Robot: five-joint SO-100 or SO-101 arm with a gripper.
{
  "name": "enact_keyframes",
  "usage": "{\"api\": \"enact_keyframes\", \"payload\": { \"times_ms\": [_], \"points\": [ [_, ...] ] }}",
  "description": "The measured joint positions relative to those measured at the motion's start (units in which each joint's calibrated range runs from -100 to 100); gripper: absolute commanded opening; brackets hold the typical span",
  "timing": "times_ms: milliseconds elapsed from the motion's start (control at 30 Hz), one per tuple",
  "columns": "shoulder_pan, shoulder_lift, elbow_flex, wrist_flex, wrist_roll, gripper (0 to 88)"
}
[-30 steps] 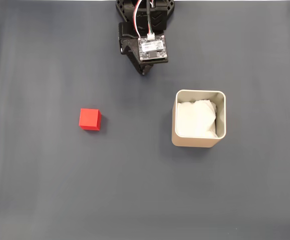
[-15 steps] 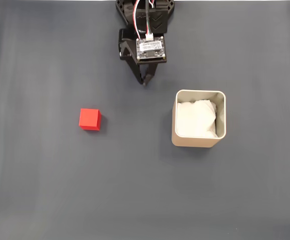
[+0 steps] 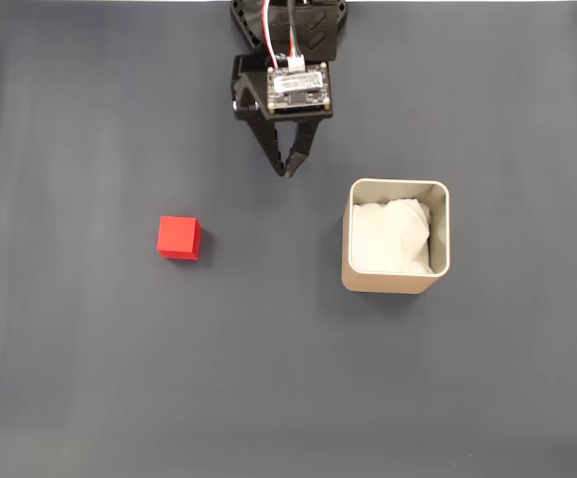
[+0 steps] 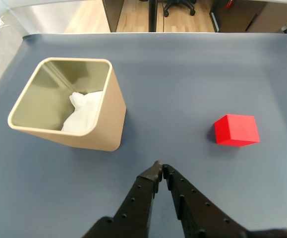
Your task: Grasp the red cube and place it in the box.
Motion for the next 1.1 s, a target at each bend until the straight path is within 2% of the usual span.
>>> {"api": "enact_keyframes", "payload": {
  "times_ms": [433,767,967,1100],
  "points": [
    [8.0,17.7,-18.3,5.8,2.5,0.3],
    [15.9,28.6,-27.0,6.3,6.9,1.5],
    [20.0,34.8,-32.3,6.3,9.7,5.7],
    [22.4,38.4,-35.5,6.3,11.3,11.6]
  ]
}}
